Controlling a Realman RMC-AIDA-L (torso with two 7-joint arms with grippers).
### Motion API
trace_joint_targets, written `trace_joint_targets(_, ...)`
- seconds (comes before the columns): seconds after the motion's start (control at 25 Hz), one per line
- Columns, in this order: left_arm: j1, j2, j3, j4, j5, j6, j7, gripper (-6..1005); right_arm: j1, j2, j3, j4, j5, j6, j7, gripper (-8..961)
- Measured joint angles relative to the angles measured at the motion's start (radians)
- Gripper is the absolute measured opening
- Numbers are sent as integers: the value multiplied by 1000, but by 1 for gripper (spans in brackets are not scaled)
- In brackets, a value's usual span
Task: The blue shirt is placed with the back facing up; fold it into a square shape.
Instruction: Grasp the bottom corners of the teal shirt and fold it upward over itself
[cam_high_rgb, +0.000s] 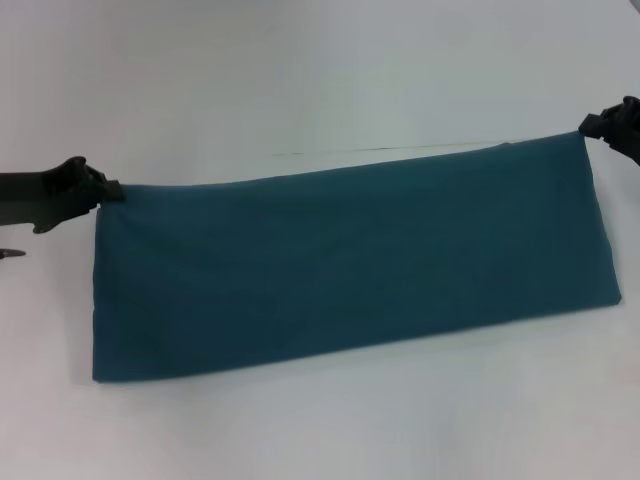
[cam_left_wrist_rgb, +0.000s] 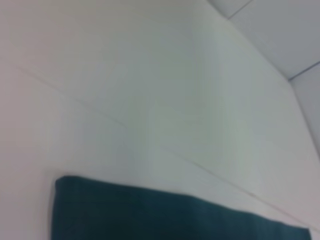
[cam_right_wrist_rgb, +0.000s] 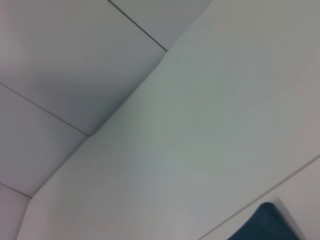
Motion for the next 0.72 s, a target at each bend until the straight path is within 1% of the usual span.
trace_joint_targets(0.04, 4, 2, 3, 1, -31, 2, 3, 32, 4, 0, 0, -2, 0, 0, 0, 22)
trace_joint_targets(0.24, -3, 7, 5, 1, -64, 0, 5, 32, 33, 0, -1, -9, 31, -2, -2, 23)
trace_joint_targets(0.4, -18, 4, 18, -6, -64, -50, 1, 32, 63, 1, -27, 7, 36, 70, -8, 23)
trace_joint_targets(0.56, -16, 0, 56, -31, -60, -109, -16, 32, 85, 18, -79, 51, 37, 210, -26, 24)
trace_joint_targets(0.72, -7, -9, 73, -35, -55, -147, -28, 32, 102, 36, -105, 75, 38, 299, -63, 25)
